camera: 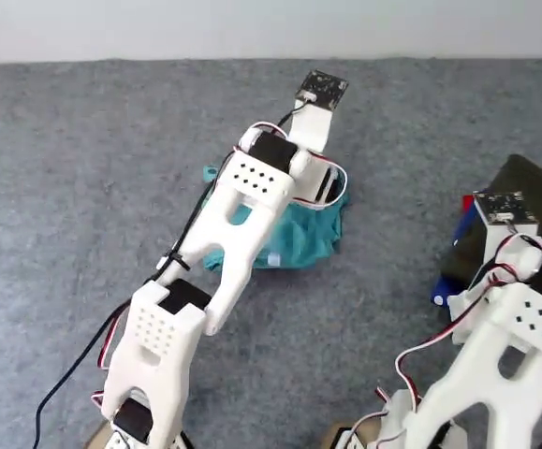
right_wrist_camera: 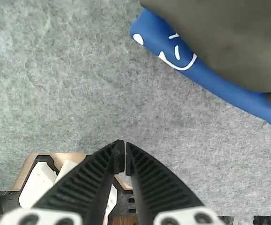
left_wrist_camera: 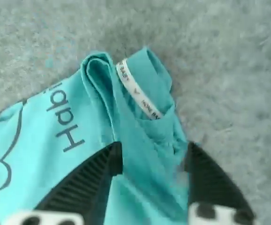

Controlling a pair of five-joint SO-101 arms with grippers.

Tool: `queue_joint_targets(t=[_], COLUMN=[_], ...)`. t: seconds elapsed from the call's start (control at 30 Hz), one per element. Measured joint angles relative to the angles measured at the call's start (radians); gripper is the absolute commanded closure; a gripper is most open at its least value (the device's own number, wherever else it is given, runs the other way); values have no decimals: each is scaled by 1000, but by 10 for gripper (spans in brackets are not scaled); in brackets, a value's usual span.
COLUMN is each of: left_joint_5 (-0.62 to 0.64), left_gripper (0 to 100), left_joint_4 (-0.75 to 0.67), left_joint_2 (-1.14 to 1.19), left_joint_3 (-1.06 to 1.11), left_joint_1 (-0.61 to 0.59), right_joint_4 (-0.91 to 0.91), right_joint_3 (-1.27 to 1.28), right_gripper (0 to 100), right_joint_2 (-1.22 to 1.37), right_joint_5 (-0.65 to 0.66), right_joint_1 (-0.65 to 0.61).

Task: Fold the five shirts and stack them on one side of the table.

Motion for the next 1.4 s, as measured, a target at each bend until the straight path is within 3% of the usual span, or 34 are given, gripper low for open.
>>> queue_joint_targets(t=[0.2, 0.43, 0.77, 1.0, 1.17, 1.4], left_joint_5=[3, -91, -146, -146, -146, -146], left_gripper=[745, 969, 982, 983, 982, 983], left_joint_4=[114, 313, 321, 216, 153, 198], left_joint_2=[0, 0, -107, -110, -114, -115], left_joint_3=[-92, -135, 270, 439, 454, 222], left_joint_1=[-26, -127, -167, 26, 130, 57], right_joint_4=[0, 0, 0, 0, 0, 0], right_joint_3=[0, 0, 0, 0, 0, 0], right_gripper=[979, 979, 979, 979, 979, 979], right_joint_2=[0, 0, 0, 0, 0, 0], right_joint_5=[0, 0, 0, 0, 0, 0], right_joint_1=[0, 0, 0, 0, 0, 0])
